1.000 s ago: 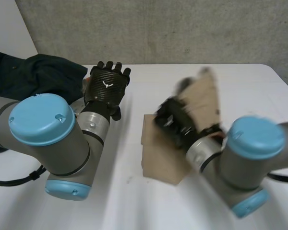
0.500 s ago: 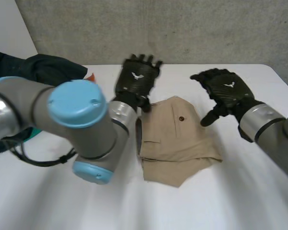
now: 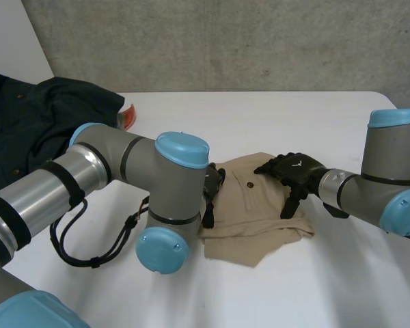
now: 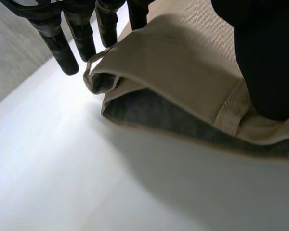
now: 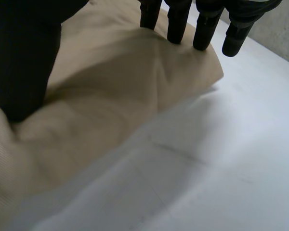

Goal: Fold the laundry.

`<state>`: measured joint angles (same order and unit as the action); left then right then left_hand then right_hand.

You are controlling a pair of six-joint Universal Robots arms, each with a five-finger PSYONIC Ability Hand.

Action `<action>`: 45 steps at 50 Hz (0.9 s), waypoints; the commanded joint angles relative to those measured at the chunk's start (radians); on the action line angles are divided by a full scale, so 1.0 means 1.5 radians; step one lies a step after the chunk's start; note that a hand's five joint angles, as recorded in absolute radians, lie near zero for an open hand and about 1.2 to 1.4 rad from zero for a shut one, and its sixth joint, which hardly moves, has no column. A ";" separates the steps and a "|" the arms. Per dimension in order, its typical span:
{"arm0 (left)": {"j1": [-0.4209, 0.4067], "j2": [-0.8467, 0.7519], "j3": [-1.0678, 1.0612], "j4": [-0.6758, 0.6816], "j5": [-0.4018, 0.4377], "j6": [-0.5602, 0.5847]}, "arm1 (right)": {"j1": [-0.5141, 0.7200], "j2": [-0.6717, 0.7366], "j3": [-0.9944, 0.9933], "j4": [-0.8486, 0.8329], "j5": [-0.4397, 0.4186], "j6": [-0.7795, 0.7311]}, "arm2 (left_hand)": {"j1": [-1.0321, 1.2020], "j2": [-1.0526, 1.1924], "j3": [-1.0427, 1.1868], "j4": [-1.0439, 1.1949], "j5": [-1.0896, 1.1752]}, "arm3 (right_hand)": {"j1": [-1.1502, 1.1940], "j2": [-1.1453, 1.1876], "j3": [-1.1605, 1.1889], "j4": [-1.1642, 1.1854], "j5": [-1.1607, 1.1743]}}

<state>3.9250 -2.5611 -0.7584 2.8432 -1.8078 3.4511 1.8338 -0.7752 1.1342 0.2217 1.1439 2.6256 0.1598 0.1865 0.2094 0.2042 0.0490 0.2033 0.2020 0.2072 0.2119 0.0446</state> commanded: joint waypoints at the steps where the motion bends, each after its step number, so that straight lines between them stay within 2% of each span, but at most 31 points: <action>1: -0.003 0.005 0.003 -0.037 0.009 -0.001 | 0.002 -0.003 -0.010 0.003 0.038 -0.032 | 0.010 -0.008 -0.023 -0.020 -0.033 | -0.019 -0.018 -0.022 -0.025 -0.030; 5: -0.006 0.056 0.004 -0.034 0.009 -0.005 | 0.001 -0.057 0.010 -0.007 0.037 -0.013 | 0.010 -0.008 -0.023 -0.020 -0.033 | -0.019 -0.018 -0.022 -0.025 -0.030; 10: -0.006 0.133 -0.001 -0.023 0.019 -0.009 | -0.009 -0.144 0.062 -0.045 0.048 0.121 | 0.010 -0.008 -0.023 -0.020 -0.033 | -0.019 -0.018 -0.022 -0.025 -0.030; 14: -0.006 0.194 -0.023 -0.010 0.060 -0.011 | -0.039 -0.212 0.130 -0.088 0.093 0.233 | 0.010 -0.008 -0.023 -0.020 -0.033 | -0.019 -0.018 -0.022 -0.025 -0.030; 17: -0.002 0.239 -0.065 0.008 0.106 -0.018 | -0.089 -0.264 0.204 -0.106 0.133 0.292 | 0.010 -0.008 -0.023 -0.020 -0.033 | -0.019 -0.018 -0.022 -0.025 -0.030; 19: 0.000 0.276 -0.102 0.024 0.143 -0.024 | -0.105 -0.279 0.239 -0.111 0.139 0.312 | 0.010 -0.008 -0.023 -0.020 -0.033 | -0.019 -0.018 -0.022 -0.025 -0.030; 24: 0.014 0.345 -0.189 0.054 0.237 -0.042 | -0.122 -0.283 0.329 -0.117 0.115 0.332 | 0.010 -0.008 -0.023 -0.020 -0.033 | -0.019 -0.018 -0.022 -0.025 -0.030; 29: 0.032 0.394 -0.279 0.103 0.332 -0.054 | -0.117 -0.282 0.389 -0.135 0.051 0.335 | 0.010 -0.008 -0.023 -0.020 -0.033 | -0.019 -0.018 -0.022 -0.025 -0.030; 35: 0.035 0.425 -0.341 0.137 0.357 -0.073 | -0.102 -0.259 0.402 -0.171 0.021 0.339 | 0.010 -0.008 -0.023 -0.020 -0.033 | -0.019 -0.018 -0.022 -0.025 -0.030; 45: 0.043 0.460 -0.381 0.166 0.371 -0.089 | -0.048 -0.214 0.387 -0.218 0.025 0.341 | 0.010 -0.008 -0.023 -0.020 -0.033 | -0.019 -0.018 -0.022 -0.025 -0.030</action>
<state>3.9858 -1.8909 -1.3149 3.0811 -1.2581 3.3268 1.7293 -1.1248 1.7283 -0.0678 1.1730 3.1366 0.1565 0.1665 0.2095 0.2041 0.0488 0.1806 0.1840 0.1894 0.2119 0.0411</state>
